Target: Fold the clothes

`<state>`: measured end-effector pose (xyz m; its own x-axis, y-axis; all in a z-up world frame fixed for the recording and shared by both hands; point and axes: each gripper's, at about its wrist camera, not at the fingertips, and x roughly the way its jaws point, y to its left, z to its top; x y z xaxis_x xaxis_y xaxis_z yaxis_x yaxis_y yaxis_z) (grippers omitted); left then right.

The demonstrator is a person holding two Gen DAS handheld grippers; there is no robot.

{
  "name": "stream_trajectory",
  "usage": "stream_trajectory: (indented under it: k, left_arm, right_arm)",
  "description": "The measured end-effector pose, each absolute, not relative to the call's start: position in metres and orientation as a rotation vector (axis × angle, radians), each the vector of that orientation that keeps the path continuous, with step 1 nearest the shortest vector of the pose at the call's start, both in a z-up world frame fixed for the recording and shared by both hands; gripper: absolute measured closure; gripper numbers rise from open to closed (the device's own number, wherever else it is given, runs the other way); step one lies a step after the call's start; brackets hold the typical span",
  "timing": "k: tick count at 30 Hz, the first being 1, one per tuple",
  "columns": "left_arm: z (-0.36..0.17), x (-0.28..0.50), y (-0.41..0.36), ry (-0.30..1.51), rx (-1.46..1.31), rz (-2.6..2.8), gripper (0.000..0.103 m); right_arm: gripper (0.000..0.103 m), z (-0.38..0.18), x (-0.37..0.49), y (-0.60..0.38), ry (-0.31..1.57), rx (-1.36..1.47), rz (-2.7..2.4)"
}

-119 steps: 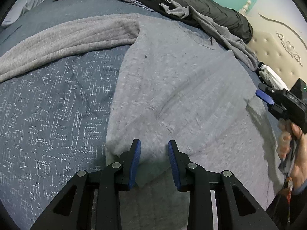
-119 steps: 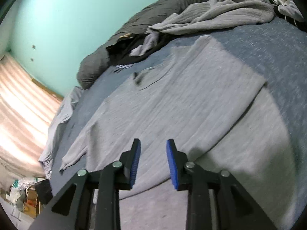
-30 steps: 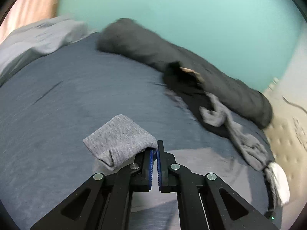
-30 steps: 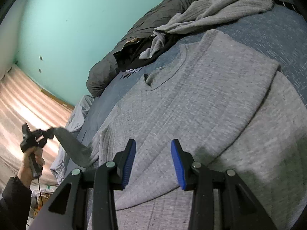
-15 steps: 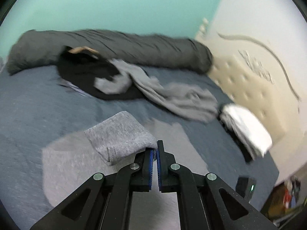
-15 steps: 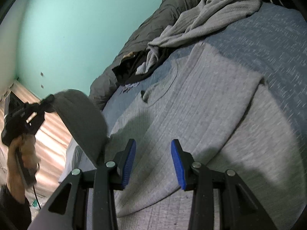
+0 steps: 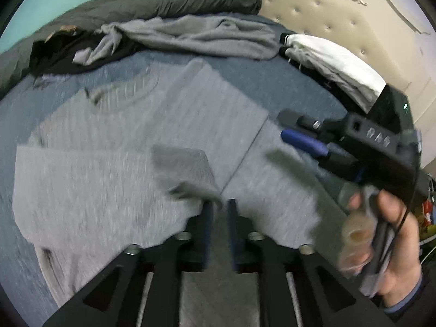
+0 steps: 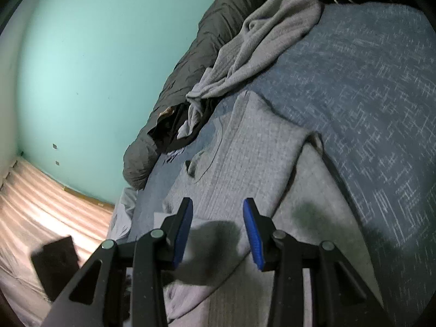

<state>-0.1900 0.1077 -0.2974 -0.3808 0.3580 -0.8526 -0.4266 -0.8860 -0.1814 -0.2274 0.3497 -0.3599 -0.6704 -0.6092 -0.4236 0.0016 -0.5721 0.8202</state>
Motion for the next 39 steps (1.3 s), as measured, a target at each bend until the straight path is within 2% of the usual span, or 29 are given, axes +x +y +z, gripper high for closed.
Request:
stream_trajectory:
  k: [1,11,12,13,14,20,26,33,35,37,39]
  left_arm:
    - [-0.300,-0.186,0.101,0.065,-1.389,2.277,0.049]
    - [-0.298,-0.141,0.013,-0.189,-1.336,2.386,0.047]
    - [-0.299,-0.135,0.002,-0.199,-1.334,2.410,0.047]
    - [-0.302,-0.128,-0.011,-0.228,-1.323,2.438,0.047]
    - [-0.305,-0.122,-0.022,-0.256,-1.314,2.474,0.047]
    - [-0.333,-0.099,-0.072,-0.417,-1.345,2.592,0.047]
    - [-0.350,-0.077,-0.092,-0.503,-1.338,2.618,0.047]
    - [-0.361,-0.061,-0.107,-0.583,-1.303,2.604,0.047]
    - [-0.360,-0.060,-0.112,-0.600,-1.294,2.598,0.047]
    - [-0.359,-0.057,-0.116,-0.609,-1.279,2.603,0.047]
    - [-0.360,-0.055,-0.120,-0.622,-1.269,2.603,0.047]
  right_arm:
    - [0.065,-0.359,-0.227,0.348,-1.162,1.031,-2.269]
    - [0.064,-0.353,-0.210,0.321,-0.858,1.265,-2.254]
    - [0.056,-0.350,-0.211,0.315,-0.823,1.272,-2.243]
    - [0.042,-0.348,-0.212,0.311,-0.791,1.280,-2.242]
    - [0.040,-0.344,-0.213,0.303,-0.739,1.289,-2.258]
    - [0.040,-0.335,-0.214,0.251,-0.417,1.373,-2.299]
    - [0.040,-0.341,-0.205,0.223,-0.330,1.373,-2.266]
    - [0.040,-0.354,-0.206,0.180,0.018,1.422,-2.321]
    - [0.044,-0.359,-0.207,0.174,0.087,1.437,-2.324]
    - [0.063,-0.365,-0.208,0.169,0.136,1.457,-2.326]
    - [0.070,-0.370,-0.209,0.166,0.178,1.474,-2.329]
